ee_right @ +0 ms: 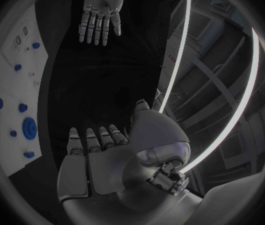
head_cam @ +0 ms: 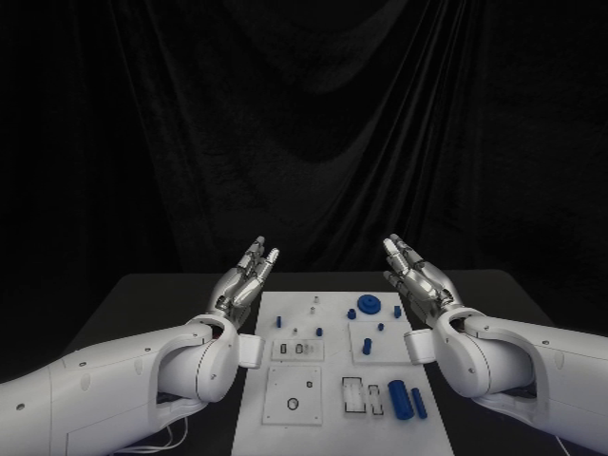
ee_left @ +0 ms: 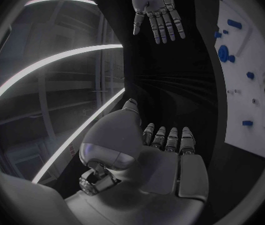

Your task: Assemble the parts on the task board

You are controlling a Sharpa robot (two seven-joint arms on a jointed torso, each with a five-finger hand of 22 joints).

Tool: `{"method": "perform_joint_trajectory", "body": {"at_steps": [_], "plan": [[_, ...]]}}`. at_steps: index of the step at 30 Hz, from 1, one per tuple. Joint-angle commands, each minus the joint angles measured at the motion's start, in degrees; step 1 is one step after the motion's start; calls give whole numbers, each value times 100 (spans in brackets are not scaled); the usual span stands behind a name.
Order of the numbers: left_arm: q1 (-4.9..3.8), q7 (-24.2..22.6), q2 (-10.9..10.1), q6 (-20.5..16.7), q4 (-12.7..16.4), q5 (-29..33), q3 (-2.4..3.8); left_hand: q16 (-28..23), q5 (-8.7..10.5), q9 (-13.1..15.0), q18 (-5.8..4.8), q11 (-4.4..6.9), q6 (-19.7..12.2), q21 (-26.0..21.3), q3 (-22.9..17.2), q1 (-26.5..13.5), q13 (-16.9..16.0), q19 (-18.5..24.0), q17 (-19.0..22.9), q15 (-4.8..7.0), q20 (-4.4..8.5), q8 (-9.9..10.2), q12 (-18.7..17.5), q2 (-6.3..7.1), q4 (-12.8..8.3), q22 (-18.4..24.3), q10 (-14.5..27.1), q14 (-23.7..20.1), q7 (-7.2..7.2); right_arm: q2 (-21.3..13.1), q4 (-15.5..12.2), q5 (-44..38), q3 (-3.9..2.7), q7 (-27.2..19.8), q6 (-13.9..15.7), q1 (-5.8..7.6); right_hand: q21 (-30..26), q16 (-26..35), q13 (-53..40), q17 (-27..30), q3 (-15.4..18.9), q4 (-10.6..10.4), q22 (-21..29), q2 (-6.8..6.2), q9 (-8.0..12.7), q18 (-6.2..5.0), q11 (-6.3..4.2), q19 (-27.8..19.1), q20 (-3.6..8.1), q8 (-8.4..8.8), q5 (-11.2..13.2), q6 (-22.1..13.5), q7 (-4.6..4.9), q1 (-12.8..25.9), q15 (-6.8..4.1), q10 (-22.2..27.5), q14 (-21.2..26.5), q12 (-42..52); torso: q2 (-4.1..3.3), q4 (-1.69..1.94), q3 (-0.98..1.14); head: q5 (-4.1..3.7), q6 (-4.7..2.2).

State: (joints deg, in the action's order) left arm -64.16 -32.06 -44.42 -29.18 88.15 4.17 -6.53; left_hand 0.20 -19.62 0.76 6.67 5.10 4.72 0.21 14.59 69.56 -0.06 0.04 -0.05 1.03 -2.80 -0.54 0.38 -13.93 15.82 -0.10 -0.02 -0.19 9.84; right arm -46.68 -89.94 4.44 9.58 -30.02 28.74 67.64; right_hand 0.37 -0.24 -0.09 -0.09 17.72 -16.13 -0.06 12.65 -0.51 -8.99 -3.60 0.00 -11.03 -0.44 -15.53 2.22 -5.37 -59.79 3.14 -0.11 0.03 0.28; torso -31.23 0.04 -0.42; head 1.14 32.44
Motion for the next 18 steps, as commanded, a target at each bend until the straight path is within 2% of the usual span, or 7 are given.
{"method": "perform_joint_trajectory", "body": {"at_steps": [1,4,8,13,14,16,18], "plan": [[-103,-546,22,1388,-36,416,-95,-20,-86,10,158,-20,21,-21,41,266,6,-4,5,-61,-108,-31,-38,-71,94,10,2,19,44,-47,-18,403,123,97,-1310,146,-37,24,9,9,71,-39,6,32,-15,-124,89,0,-135,-34,-82,55,11,-288,125,11,-3,-28,0,1,-1,0,0],[-205,-719,34,1973,-78,582,-247,-20,-86,11,162,-38,29,-21,42,268,6,-4,5,-66,-115,-32,-38,-77,94,10,2,19,35,-82,-21,521,277,114,-1712,273,-37,24,9,9,62,-35,6,18,-19,-124,111,0,-159,-40,-82,75,40,-333,156,11,-3,-28,0,1,-1,0,0],[-310,-898,46,2580,-121,754,-404,-20,-86,12,163,-44,33,-21,42,269,6,-4,5,-66,-117,-33,-38,-79,94,10,2,19,30,-112,-23,620,407,128,-2049,379,-37,24,9,9,35,-25,6,-27,-23,-126,196,0,-221,-46,-82,99,83,-471,254,11,-3,-28,0,1,-1,0,0],[-384,-1025,54,3010,-152,876,-515,-20,-86,13,166,-57,37,-21,41,269,6,-4,5,-67,-119,-34,-38,-86,94,10,2,19,20,-124,-24,659,458,134,-2182,421,-34,24,9,9,17,-27,3,-35,-25,-126,274,2,-280,-49,-82,110,93,-533,310,11,-3,-28,0,1,-1,0,0],[-400,-1051,56,3098,-158,901,-537,-20,-87,13,167,-69,42,-21,40,271,6,-4,5,-66,-120,-35,-38,-91,94,10,2,19,11,-124,-24,659,458,134,-2182,421,-30,24,9,9,7,-24,0,-46,-27,-128,334,6,-326,-52,-81,120,95,-576,355,11,-3,-28,0,1,-1,0,0],[-412,-1072,58,3167,-163,920,-555,-20,-87,14,169,-79,44,-21,39,275,6,-4,5,-63,-120,-35,-38,-96,93,10,2,19,1,-124,-24,659,458,134,-2182,421,-26,24,9,9,-7,-19,-4,-59,-26,-130,399,10,-367,-51,-81,117,138,-628,407,11,-3,-28,0,1,-1,0,0],[-417,-1080,58,3196,-165,928,-563,-20,-87,16,178,-142,63,-21,24,335,6,-4,5,-38,-100,-37,-38,-112,85,10,2,19,-80,-124,-24,659,458,134,-2182,421,-9,24,9,9,-22,-3,-18,-79,-31,-135,432,28,-410,-57,-82,137,165,-689,442,11,-3,-28,0,1,-1,0,0]]}}
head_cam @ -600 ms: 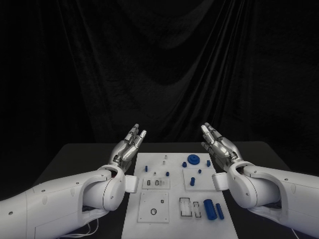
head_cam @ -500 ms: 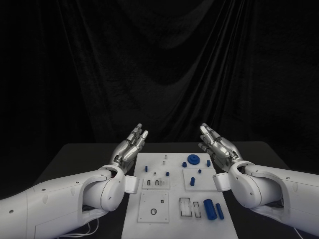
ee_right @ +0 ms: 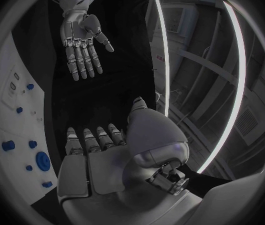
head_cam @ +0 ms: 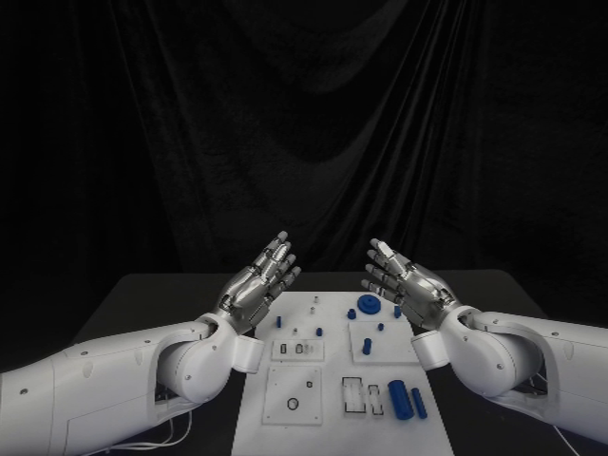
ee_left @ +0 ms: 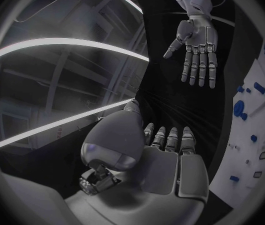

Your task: Assemble the parts on the task board

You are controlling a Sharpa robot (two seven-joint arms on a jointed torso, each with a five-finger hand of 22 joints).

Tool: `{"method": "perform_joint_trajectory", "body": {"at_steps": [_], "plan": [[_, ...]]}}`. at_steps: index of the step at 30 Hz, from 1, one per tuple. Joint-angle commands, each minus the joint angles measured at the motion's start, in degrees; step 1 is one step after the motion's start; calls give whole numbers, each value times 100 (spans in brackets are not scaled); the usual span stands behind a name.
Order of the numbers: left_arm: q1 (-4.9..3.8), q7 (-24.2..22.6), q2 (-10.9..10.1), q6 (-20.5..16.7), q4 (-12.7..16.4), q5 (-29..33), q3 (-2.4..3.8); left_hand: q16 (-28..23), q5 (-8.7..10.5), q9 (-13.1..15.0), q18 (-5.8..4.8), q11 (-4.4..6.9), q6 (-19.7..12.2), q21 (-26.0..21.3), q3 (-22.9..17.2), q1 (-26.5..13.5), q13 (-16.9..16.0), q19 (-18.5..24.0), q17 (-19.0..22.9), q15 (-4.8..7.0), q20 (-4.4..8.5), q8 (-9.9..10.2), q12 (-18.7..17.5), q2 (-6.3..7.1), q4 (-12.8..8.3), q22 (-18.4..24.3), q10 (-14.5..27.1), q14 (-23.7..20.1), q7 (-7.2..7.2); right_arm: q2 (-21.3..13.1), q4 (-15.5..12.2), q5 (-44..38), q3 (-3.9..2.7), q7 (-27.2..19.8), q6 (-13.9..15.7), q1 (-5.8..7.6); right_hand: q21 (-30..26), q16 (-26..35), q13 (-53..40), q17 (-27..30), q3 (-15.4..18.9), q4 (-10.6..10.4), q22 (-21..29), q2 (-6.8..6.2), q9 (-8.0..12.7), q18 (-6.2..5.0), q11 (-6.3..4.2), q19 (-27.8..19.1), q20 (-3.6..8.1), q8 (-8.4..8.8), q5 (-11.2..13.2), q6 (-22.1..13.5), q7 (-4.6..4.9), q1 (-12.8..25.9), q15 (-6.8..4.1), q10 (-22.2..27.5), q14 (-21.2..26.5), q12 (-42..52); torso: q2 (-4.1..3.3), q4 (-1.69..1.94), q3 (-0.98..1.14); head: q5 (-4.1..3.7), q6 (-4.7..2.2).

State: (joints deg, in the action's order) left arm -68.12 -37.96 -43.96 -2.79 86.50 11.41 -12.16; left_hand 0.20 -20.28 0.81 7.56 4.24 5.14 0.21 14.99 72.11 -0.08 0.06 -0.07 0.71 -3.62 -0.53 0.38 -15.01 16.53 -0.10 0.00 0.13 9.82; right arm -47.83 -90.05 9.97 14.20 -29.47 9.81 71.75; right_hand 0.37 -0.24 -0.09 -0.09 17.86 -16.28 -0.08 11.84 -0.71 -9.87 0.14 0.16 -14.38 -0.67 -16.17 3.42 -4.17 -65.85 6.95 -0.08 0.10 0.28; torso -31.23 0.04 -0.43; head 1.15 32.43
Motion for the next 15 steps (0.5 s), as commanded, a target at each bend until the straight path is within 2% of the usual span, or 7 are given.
{"method": "perform_joint_trajectory", "body": {"at_steps": [1,3,5,6,8,12,15], "plan": [[1,-828,17,334,-329,-1034,0,-20,-22,11,91,-72,30,-21,-21,106,8,-6,7,6,-10,-38,-38,-6,13,10,0,-13,-100,-257,38,-252,-2,179,-678,13,45,24,9,9,-69,49,-57,-24,-21,-56,166,78,-132,-49,-18,59,119,-194,148,8,-10,-28,-41,-8,-16,19,492],[2,-849,12,302,-346,-1035,0,-20,-21,13,96,-60,45,-21,-29,140,8,-6,7,22,0,-41,-38,-10,12,10,0,-13,-115,-253,47,-280,-2,187,-712,13,69,24,9,9,-83,66,-72,-42,-27,-55,204,107,-148,-59,-19,86,138,-262,179,8,-10,-28,-36,-8,-16,30,531],[4,-870,2,276,-363,-1036,0,-20,-20,16,107,311,80,-21,-27,250,8,-6,7,91,63,-43,-38,-8,19,10,0,-13,-148,-258,44,-303,-2,184,-752,14,119,24,9,9,-98,77,-103,-56,-39,-54,260,171,-158,-84,-16,140,175,-351,231,8,-10,-28,-34,4,-16,14,563],[5,-882,-7,259,-372,-1037,0,-20,-20,16,106,364,82,-21,-25,262,8,-6,7,99,72,-42,-38,-9,19,10,0,-13,-141,-267,42,-317,-2,181,-774,14,205,-33,9,-25,-106,94,-153,-71,-62,-52,343,293,-168,-153,-13,240,204,-465,280,8,-33,-28,-37,5,-22,1,581],[7,-899,-24,235,-385,-1037,-1,-20,-20,18,107,390,95,-21,-22,270,8,-6,7,114,84,-45,-38,-8,19,10,0,-13,-145,-286,57,-382,-2,179,-809,15,326,-166,-9,-81,-102,128,-213,-106,-77,-47,405,486,-185,-236,-19,305,240,-623,320,-2,-108,10,-40,-9,-18,-8,621],[9,-921,-71,196,-385,-1040,-1,-20,-20,20,109,447,113,-21,-13,283,8,-6,7,136,104,-47,-38,2,19,10,0,-13,-154,-345,124,-725,-2,172,-795,21,475,-363,-48,-138,-106,202,-273,-136,-78,-9,535,773,-229,-301,-18,308,242,-815,425,-36,-253,131,-47,8,-10,-6,699],[9,-932,-144,148,-352,-1114,-1,-20,-21,25,111,411,144,-21,-9,320,8,-6,7,146,113,-53,-38,20,13,10,0,-13,-157,-407,147,-1101,-2,200,-644,68,575,-503,-89,-172,-132,333,-310,-154,-87,52,657,994,-241,-354,-16,349,302,-995,495,-92,-378,294,-62,-7,-3,9,754]]}}
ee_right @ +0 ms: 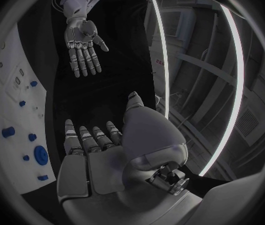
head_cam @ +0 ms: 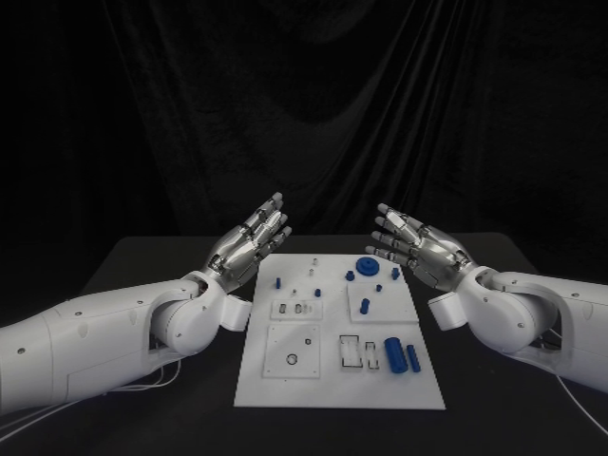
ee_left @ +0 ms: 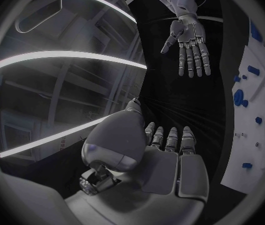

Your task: Assemble the parts on the task board

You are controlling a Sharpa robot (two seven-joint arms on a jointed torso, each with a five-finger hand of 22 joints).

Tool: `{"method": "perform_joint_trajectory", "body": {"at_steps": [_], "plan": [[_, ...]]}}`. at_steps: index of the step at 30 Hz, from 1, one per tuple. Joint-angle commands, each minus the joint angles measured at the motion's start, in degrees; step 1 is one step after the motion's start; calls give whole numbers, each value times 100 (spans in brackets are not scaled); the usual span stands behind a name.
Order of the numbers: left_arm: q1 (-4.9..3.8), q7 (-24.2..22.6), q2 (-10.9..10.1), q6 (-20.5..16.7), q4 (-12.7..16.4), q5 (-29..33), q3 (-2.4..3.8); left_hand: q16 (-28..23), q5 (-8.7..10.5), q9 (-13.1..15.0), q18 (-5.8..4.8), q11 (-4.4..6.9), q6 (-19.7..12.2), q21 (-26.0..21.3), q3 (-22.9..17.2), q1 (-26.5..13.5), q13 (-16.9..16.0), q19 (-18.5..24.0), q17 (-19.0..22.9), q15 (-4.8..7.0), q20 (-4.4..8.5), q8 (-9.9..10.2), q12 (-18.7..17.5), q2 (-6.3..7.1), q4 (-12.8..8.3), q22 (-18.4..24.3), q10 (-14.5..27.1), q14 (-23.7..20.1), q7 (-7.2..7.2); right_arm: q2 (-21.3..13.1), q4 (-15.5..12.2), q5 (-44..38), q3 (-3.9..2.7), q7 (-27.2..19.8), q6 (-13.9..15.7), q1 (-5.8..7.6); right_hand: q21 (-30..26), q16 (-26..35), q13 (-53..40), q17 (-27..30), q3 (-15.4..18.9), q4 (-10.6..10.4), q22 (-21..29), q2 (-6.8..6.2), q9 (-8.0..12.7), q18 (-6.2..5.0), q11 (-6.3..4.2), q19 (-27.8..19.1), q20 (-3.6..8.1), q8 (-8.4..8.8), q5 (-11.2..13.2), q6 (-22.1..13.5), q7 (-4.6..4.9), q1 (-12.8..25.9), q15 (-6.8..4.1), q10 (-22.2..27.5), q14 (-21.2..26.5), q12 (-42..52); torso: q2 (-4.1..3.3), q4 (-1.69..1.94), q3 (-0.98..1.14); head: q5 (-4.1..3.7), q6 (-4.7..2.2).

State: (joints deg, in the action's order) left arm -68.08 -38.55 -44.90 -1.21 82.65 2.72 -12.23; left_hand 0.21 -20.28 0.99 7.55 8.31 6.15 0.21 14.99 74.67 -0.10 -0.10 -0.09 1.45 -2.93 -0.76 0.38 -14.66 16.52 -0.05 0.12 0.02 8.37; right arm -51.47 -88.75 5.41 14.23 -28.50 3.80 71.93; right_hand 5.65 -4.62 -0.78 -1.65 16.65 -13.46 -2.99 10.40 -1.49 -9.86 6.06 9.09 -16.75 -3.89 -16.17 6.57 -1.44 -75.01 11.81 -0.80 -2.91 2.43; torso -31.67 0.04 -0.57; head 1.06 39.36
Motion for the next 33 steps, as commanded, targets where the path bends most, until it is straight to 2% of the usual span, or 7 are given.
{"method": "perform_joint_trajectory", "body": {"at_steps": [1,7,17,25,26,29,33], "plan": [[5,-875,-86,-28,46,-298,7,-21,-21,8,112,-1,44,-21,-9,69,10,10,9,72,44,-30,-38,-14,13,5,-12,-2,-18,-56,22,-776,-5,130,29,86,252,-324,-79,-90,-51,220,-102,-18,-24,128,219,538,-3,-100,-29,120,120,-297,84,-137,-356,363,-20,-6,9,8,88],[2,-877,-362,-162,53,-723,7,-21,-21,16,100,-268,133,-21,-7,249,10,10,9,-22,-38,-38,-38,27,15,5,-12,-2,-111,-114,19,-2025,-5,527,349,539,887,-1628,-199,-356,-87,594,-302,-19,-55,368,558,2360,6,-283,-17,297,389,-830,311,-417,-2050,1398,-23,2,-2,-6,290],[-12,-846,-695,-244,370,-694,7,-21,-20,18,109,-421,150,-21,-20,356,10,10,9,-95,-122,-40,-38,3,19,5,-12,-2,-170,-139,79,-5666,-4,1480,979,1287,1239,-2304,-535,-525,-304,895,-364,-153,-238,19,759,3951,91,-986,-19,1609,644,-1076,-100,-1541,-3751,3611,-98,16,-5,114,700],[-15,-862,-816,-231,490,-695,7,-21,-21,22,111,-470,178,-21,-19,401,10,10,9,-147,-175,-44,-38,-1,17,5,-12,-2,-226,-67,206,-8641,-5,2218,1328,1423,2480,-3519,-698,-1210,-898,1127,-1036,-465,-419,-59,146,5848,874,-1236,-46,2881,540,-1377,-968,-3163,-6208,4174,-309,118,-36,37,723],[-15,-866,-849,-237,520,-712,7,-21,-20,23,111,-472,189,-21,-17,416,10,10,9,-171,-195,-46,-38,1,17,5,-12,-2,-236,-63,204,-8979,-5,2317,1359,1430,4450,-4379,-615,-1683,-1111,1053,-3237,-570,-434,218,5,6692,1066,-1183,-62,3043,484,-1356,-1131,-3496,-6743,3987,-366,157,-48,4,701],[-15,-885,-938,-259,602,-794,7,-21,-20,24,110,-496,198,-21,-10,449,10,10,9,-249,-277,-46,-38,0,19,5,-12,-2,-253,-31,220,-9657,-5,2509,1470,1441,6909,-6402,-530,-3878,-2326,686,-6146,-1177,-574,538,-113,6813,1186,-998,-57,3793,514,-1304,-1233,-4225,-6904,3484,-476,219,-60,-54,662],[-15,-930,-1039,-318,690,-981,7,-21,-20,29,119,-518,237,-20,-5,475,10,10,9,-278,-322,-52,-38,7,18,4,-12,-2,-266,54,280,-10220,-6,2718,1483,1446,7590,-6958,-555,-4760,-3124,453,-7090,-1593,-630,634,-136,7019,1143,-739,-44,3910,437,-1133,-1258,-4321,-7296,3198,-583,252,-73,-88,631]]}}
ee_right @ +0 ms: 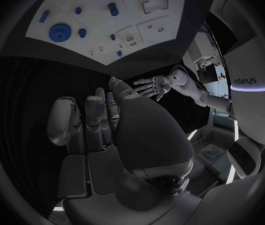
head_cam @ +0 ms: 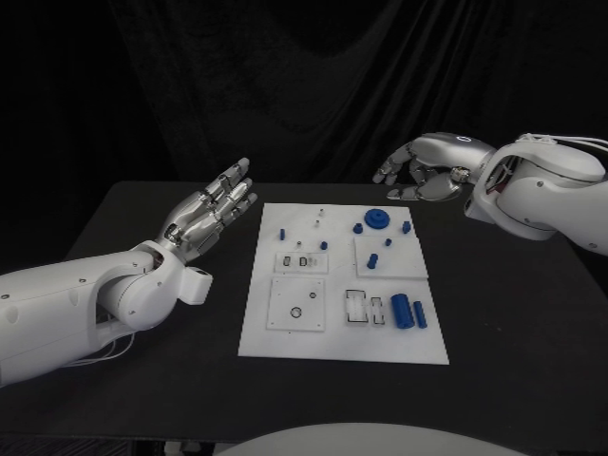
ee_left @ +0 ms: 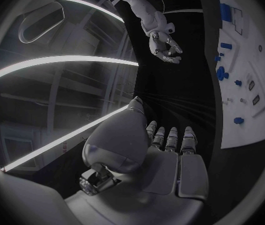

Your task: Assemble the parts on the task board

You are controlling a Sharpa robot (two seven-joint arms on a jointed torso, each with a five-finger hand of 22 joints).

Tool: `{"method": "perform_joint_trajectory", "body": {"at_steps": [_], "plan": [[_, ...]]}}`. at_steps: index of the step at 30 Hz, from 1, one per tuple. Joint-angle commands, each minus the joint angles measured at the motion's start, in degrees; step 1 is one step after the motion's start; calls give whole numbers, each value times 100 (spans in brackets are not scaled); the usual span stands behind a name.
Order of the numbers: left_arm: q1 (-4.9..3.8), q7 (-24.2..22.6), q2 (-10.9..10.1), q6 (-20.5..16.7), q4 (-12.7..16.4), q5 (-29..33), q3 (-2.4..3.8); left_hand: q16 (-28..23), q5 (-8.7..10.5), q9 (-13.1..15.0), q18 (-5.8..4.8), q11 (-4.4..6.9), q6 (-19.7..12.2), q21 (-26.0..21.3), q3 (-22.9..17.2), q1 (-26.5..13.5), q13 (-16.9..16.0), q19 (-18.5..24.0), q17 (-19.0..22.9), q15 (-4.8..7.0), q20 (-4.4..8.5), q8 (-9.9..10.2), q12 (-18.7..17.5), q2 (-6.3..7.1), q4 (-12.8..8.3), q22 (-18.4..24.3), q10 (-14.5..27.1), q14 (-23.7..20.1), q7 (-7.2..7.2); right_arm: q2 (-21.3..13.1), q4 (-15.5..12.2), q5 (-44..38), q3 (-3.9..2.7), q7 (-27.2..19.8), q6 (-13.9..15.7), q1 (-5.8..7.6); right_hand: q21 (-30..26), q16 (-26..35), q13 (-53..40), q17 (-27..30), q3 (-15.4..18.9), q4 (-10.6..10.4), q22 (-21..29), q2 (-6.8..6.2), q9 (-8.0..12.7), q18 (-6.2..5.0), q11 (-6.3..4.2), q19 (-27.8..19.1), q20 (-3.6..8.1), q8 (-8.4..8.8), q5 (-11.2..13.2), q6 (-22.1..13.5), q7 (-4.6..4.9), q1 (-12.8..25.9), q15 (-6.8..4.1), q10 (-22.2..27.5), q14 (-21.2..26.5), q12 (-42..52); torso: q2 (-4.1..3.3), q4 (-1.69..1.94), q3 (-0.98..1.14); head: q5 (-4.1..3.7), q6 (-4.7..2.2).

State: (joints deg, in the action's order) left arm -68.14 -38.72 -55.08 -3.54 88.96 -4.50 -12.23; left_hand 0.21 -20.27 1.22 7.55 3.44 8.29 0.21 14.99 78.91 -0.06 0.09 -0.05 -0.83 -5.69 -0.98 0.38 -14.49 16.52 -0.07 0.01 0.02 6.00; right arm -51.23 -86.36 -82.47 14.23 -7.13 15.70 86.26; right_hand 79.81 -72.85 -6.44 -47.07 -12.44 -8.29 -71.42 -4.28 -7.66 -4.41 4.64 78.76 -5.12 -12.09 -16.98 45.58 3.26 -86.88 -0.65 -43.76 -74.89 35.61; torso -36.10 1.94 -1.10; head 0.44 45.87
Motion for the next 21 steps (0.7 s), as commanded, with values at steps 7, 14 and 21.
{"method": "perform_joint_trajectory", "body": {"at_steps": [7,14,21], "plan": [[-10,-952,-67,-115,86,-395,6,-21,-21,11,143,-74,72,-16,2,102,6,-14,5,-68,-90,-37,-38,2,17,2,-1,-2,-53,215,210,-1718,-5,720,88,4,388,-288,115,-522,-684,-144,-613,-405,-55,137,36,158,-63,314,62,-30,-57,271,3,80,-259,-700,-283,152,-61,-116,-54],[-10,-977,-108,-134,118,-432,6,-21,-21,13,158,-104,95,-14,-7,157,6,-16,5,-71,-109,-39,-38,5,11,0,-1,-2,-79,334,320,-1769,-5,711,17,-27,477,-421,145,-800,-727,-170,-783,-442,-74,170,40,271,-66,355,68,7,-10,373,3,-20,-408,-880,-463,232,-83,-292,-201],[-10,-998,-206,-181,227,-514,6,-21,-21,14,168,-118,109,-13,-9,192,6,-17,5,-64,-111,-41,-38,16,9,0,-1,-2,-96,424,399,-1779,-5,727,-206,-84,509,-484,199,-934,-719,-257,-859,-479,-80,182,50,314,-66,437,75,21,31,555,3,-227,-502,-1200,-658,325,-120,-440,-376]]}}
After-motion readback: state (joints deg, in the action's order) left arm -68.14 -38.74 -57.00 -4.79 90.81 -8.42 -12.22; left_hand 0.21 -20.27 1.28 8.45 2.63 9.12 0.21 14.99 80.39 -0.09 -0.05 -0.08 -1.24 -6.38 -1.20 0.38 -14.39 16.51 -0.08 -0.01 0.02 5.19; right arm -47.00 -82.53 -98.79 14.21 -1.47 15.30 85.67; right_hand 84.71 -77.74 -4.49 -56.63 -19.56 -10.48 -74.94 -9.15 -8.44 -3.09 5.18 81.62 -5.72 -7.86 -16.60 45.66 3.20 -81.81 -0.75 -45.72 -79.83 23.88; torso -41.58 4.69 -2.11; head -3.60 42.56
